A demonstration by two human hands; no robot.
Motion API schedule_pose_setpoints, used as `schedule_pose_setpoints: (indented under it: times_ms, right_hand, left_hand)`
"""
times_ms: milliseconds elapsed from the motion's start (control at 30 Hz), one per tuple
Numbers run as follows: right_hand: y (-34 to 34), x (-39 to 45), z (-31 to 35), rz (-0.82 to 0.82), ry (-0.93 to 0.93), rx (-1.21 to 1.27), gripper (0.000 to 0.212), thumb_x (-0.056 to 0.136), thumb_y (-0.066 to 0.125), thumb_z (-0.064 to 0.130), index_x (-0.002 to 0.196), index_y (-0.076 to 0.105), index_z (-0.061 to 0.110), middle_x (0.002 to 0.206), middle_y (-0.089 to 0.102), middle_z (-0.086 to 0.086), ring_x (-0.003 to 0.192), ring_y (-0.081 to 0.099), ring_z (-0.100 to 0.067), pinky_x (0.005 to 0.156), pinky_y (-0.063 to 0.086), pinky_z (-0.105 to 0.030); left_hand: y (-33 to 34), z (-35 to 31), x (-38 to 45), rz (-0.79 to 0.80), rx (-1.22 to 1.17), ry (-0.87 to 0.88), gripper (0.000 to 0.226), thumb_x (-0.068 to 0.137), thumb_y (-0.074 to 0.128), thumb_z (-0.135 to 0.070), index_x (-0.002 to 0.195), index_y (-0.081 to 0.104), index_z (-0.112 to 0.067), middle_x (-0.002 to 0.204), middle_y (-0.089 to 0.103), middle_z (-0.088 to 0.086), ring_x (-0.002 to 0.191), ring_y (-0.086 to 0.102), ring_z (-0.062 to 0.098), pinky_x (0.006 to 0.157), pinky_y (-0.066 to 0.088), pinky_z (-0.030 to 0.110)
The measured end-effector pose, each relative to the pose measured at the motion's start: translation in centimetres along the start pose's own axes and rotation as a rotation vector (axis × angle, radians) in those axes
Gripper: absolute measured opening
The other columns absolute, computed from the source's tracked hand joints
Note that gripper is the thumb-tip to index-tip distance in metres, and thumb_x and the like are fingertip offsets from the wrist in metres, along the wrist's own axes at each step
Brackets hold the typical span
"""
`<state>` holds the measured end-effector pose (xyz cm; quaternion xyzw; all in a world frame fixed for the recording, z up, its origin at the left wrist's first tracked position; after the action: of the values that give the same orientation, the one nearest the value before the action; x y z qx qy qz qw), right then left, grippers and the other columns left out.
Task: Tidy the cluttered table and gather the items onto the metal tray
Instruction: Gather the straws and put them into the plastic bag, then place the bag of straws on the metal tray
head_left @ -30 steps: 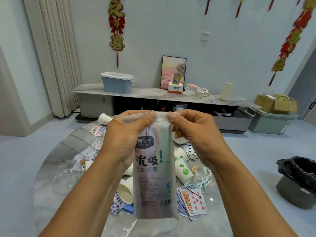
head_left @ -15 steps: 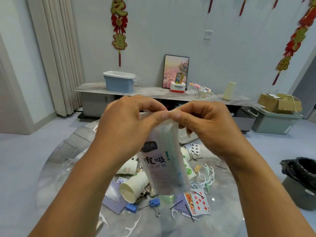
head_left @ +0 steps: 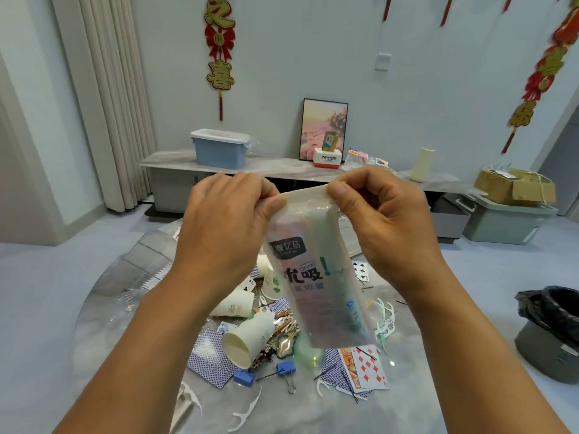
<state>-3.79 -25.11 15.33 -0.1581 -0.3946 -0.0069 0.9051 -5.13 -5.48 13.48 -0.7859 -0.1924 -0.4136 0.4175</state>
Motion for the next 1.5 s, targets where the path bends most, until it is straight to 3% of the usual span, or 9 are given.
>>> schedule_pose_setpoints:
  times_ms: [167,300,467,633,733,867,1033,1200,1500]
  right_hand:
    - [-0.4,0.3,-0.3,-0.048,0.048,0.134,0.007,0.096,0.068,0.012,0.090,0.072,0.013,0.069,0.065,0.015,0.060,0.055,0.001,0.059,0.044,-0.012]
    - [-0.3,0.3,-0.5,-0.069,0.058,0.174,0.007,0.096,0.068,0.012,0.090,0.072,0.013,0.069,0.066,0.015,0.060,0.056,0.000,0.059,0.045,-0.011]
    - [-0.1,0.2,-1.5,-0.090,0.122,0.211,0.009,0.096,0.068,0.014,0.088,0.073,0.014,0.072,0.069,0.008,0.062,0.058,-0.005,0.058,0.049,-0.022]
    - [-1.2,0.8,-3.0,-0.254,0.279,0.409,0.019,0.098,0.066,0.015,0.082,0.075,0.018,0.066,0.068,0.002,0.058,0.059,-0.009,0.056,0.052,-0.020]
    - [-1.2,0.9,-4.3,-0.343,0.377,0.558,0.022,0.101,0.062,0.015,0.082,0.073,0.014,0.064,0.066,0.001,0.059,0.061,-0.008,0.059,0.054,-0.020]
    - [-0.3,0.1,-7.1,-0.284,0.642,0.488,0.021,0.105,0.055,0.022,0.099,0.072,0.011,0.085,0.073,-0.002,0.077,0.064,-0.013,0.067,0.054,-0.024]
    - [2.5,-3.9,-11.0,0.115,1.046,0.244,0.025,0.103,0.056,0.026,0.110,0.065,0.003,0.103,0.069,-0.013,0.080,0.060,-0.019,0.064,0.050,-0.026]
    - [8.2,-6.5,-12.2,0.540,1.038,0.198,0.046,0.098,0.054,0.058,0.121,0.066,0.020,0.109,0.075,-0.006,0.098,0.072,-0.026,0.084,0.059,-0.040]
    - [10.1,-4.7,-12.9,0.237,0.876,0.447,0.039,0.090,0.075,0.037,0.124,0.063,0.021,0.110,0.077,-0.003,0.095,0.076,-0.022,0.078,0.064,-0.042]
  left_hand:
    - [0.6,2.6,-0.7,-0.009,-0.309,-0.226,0.026,0.095,0.057,-0.054,0.084,0.058,-0.031,0.077,0.060,-0.021,0.074,0.053,0.004,0.068,0.041,0.035]
    - [1.3,3.3,-1.0,-0.094,-0.491,-0.278,0.036,0.087,0.064,-0.064,0.076,0.058,-0.030,0.061,0.054,-0.016,0.055,0.042,0.001,0.053,0.038,0.020]
    - [2.5,3.5,-1.5,-0.125,-0.830,-0.422,0.029,0.070,0.079,-0.059,0.076,0.071,-0.031,0.073,0.068,-0.008,0.069,0.060,0.007,0.067,0.052,0.021]
    - [5.0,2.8,-3.4,0.466,-1.145,-0.554,0.103,0.054,0.090,-0.057,0.143,0.044,-0.030,0.128,0.070,-0.001,0.117,0.068,0.019,0.097,0.055,0.043]
    - [6.8,2.0,-5.3,0.643,-0.970,-0.577,0.080,0.057,0.098,-0.034,0.125,0.056,-0.033,0.115,0.075,-0.002,0.104,0.073,0.020,0.090,0.060,0.042]
    - [7.9,2.9,-5.5,0.464,-0.927,-0.769,0.056,0.068,0.092,-0.023,0.116,0.064,-0.021,0.104,0.078,0.002,0.092,0.076,0.024,0.082,0.062,0.045]
    - [7.8,7.4,-5.9,0.426,-0.816,-1.084,0.035,0.081,0.082,-0.030,0.109,0.071,-0.013,0.092,0.079,0.009,0.081,0.077,0.029,0.079,0.060,0.046]
    - [9.1,9.3,-6.4,0.373,-0.827,-1.253,0.029,0.088,0.077,-0.027,0.108,0.072,-0.007,0.091,0.078,0.014,0.083,0.076,0.034,0.075,0.061,0.046]
    - [10.4,7.9,-5.5,0.467,-1.048,-1.218,0.046,0.083,0.079,-0.041,0.116,0.069,-0.012,0.099,0.077,0.018,0.085,0.076,0.037,0.061,0.060,0.040]
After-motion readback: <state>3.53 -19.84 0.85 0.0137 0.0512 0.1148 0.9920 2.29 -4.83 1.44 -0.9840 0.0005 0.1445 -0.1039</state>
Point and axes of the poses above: each hand's wrist, its own x-axis towards the middle knuckle, its own y-axis out of the palm, z = x × y, the point moved 2 cm from there along x, towards the middle knuckle
